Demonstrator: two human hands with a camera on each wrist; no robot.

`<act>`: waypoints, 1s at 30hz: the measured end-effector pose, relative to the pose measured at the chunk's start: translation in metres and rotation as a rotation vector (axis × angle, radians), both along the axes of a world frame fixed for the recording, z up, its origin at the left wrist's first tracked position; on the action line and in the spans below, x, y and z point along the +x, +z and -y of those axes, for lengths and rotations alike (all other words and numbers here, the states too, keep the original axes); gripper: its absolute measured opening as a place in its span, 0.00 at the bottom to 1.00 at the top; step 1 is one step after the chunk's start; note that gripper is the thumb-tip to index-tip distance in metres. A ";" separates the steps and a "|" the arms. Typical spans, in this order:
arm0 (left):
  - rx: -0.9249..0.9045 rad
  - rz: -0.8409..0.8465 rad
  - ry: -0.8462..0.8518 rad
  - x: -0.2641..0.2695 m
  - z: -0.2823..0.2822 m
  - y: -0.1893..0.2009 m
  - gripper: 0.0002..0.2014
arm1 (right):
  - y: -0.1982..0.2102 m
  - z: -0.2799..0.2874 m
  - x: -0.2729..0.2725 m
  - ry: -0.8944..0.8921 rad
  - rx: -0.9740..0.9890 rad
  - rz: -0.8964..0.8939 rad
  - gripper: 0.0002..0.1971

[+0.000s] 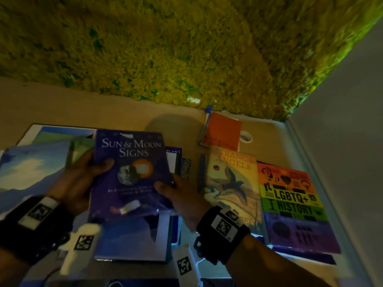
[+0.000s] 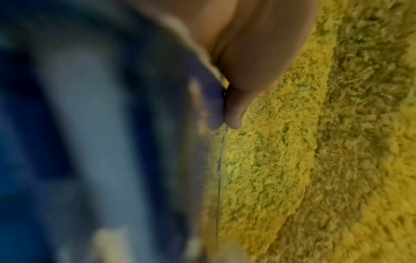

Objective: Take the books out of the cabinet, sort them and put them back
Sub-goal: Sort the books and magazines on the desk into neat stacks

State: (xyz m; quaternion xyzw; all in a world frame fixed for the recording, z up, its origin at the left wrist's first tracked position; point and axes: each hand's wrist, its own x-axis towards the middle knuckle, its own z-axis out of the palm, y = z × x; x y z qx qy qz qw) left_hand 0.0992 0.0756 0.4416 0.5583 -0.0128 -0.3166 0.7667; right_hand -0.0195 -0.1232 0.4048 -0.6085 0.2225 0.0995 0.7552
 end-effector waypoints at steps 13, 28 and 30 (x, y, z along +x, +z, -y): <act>0.628 0.381 -0.238 0.130 0.084 -0.011 0.41 | 0.026 0.077 0.166 -0.252 -0.150 -0.138 0.12; 1.167 0.702 -0.479 0.140 0.075 -0.064 0.46 | -0.034 0.079 0.164 0.150 -0.755 -0.160 0.40; 1.248 0.771 -0.415 0.131 0.074 -0.060 0.44 | -0.008 0.070 0.153 0.237 -0.834 -0.147 0.32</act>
